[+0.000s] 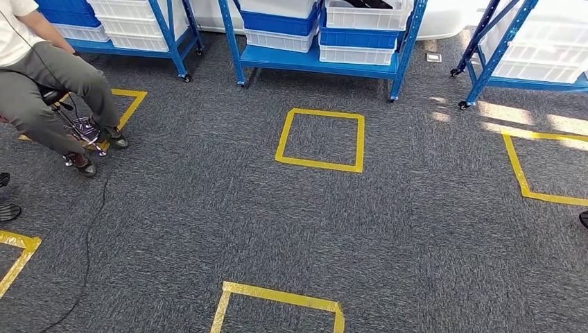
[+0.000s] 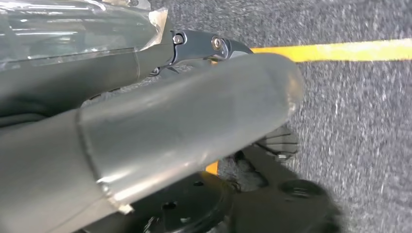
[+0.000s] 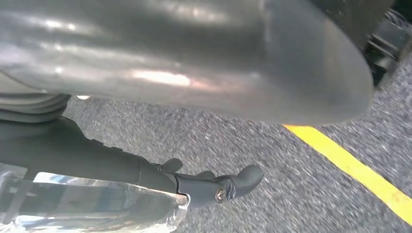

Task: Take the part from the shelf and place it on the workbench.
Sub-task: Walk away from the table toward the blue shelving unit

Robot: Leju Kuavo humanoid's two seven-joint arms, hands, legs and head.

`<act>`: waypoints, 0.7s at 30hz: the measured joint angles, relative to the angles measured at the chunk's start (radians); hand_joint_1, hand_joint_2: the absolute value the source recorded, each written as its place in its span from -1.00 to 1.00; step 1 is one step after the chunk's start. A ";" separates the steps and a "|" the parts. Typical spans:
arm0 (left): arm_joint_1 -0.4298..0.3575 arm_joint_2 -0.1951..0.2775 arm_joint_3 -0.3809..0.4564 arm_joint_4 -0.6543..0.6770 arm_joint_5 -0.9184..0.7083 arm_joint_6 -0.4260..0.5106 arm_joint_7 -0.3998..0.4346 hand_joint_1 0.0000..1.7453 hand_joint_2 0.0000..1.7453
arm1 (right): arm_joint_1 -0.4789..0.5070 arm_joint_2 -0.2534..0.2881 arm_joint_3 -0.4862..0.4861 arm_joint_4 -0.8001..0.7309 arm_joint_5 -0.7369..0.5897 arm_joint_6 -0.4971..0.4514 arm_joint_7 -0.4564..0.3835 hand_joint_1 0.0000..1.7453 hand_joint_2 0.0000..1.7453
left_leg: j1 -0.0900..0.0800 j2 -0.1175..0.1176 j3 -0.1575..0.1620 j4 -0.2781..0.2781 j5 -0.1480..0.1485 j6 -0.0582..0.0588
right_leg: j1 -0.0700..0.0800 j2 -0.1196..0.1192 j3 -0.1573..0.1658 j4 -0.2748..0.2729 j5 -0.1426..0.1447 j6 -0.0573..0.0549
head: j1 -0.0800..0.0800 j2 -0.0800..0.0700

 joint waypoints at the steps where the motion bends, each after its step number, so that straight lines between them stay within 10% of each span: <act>1: 0.001 0.000 0.000 0.000 -0.001 0.000 0.000 -1.00 -1.00 | 0.000 0.000 0.000 0.000 0.000 0.000 0.000 -1.00 -1.00 | -0.001 0.002 -0.041 0.038 -0.020 0.002 | 0.003 0.000 0.010 0.000 -0.009 -0.003 | 0.000 0.000; 3: 0.003 0.000 0.000 0.000 -0.002 0.000 0.000 -1.00 -1.00 | 0.003 0.000 0.000 0.000 0.001 0.000 0.000 -1.00 -1.00 | -0.006 0.002 -0.072 0.018 -0.010 0.016 | 0.010 0.000 0.034 -0.001 -0.030 -0.007 | 0.000 0.000; 8: 0.003 0.008 0.000 0.000 -0.006 0.000 0.000 -1.00 -1.00 | -0.002 0.007 0.001 0.001 0.004 0.000 0.000 -1.00 -1.00 | -0.045 0.002 -0.017 -0.219 0.172 0.070 | 0.021 0.000 0.091 -0.017 -0.078 0.002 | 0.002 0.000; 11: 0.003 0.005 0.000 0.000 -0.006 0.000 0.001 -1.00 -1.00 | -0.004 0.006 0.002 0.001 0.007 0.000 0.000 -1.00 -1.00 | -0.045 -0.004 0.021 -0.249 0.162 0.079 | 0.027 -0.001 0.107 0.002 -0.061 0.026 | 0.001 0.000; 13: 0.003 0.003 0.001 0.000 -0.006 0.000 0.001 -1.00 -1.00 | -0.005 0.005 0.002 0.001 0.008 0.000 0.000 -1.00 -1.00 | -0.042 -0.008 0.051 -0.259 0.152 0.089 | 0.026 0.000 0.048 0.106 -0.050 0.033 | 0.001 0.000; 16: 0.001 0.003 0.001 0.000 -0.006 0.002 0.000 -1.00 -1.00 | -0.003 0.002 0.002 0.001 0.009 0.000 0.000 -1.00 -1.00 | -0.043 -0.015 0.088 -0.261 0.118 0.093 | 0.022 0.001 -0.083 0.249 -0.125 0.019 | 0.001 0.000; 18: 0.003 0.001 0.001 0.000 -0.006 0.003 0.001 -1.00 -1.00 | 0.001 -0.001 0.002 0.001 0.009 0.000 0.000 -1.00 -1.00 | -0.044 -0.023 0.122 -0.260 0.091 0.090 | 0.021 0.001 -0.121 0.225 -0.174 0.018 | 0.002 0.000; 21: 0.005 0.000 0.002 0.000 -0.006 0.003 0.001 -1.00 -1.00 | 0.005 -0.003 0.002 0.001 0.009 0.000 0.000 -1.00 -1.00 | -0.045 -0.029 0.169 -0.258 0.048 0.082 | 0.018 0.000 -0.117 0.074 -0.049 0.057 | 0.002 0.000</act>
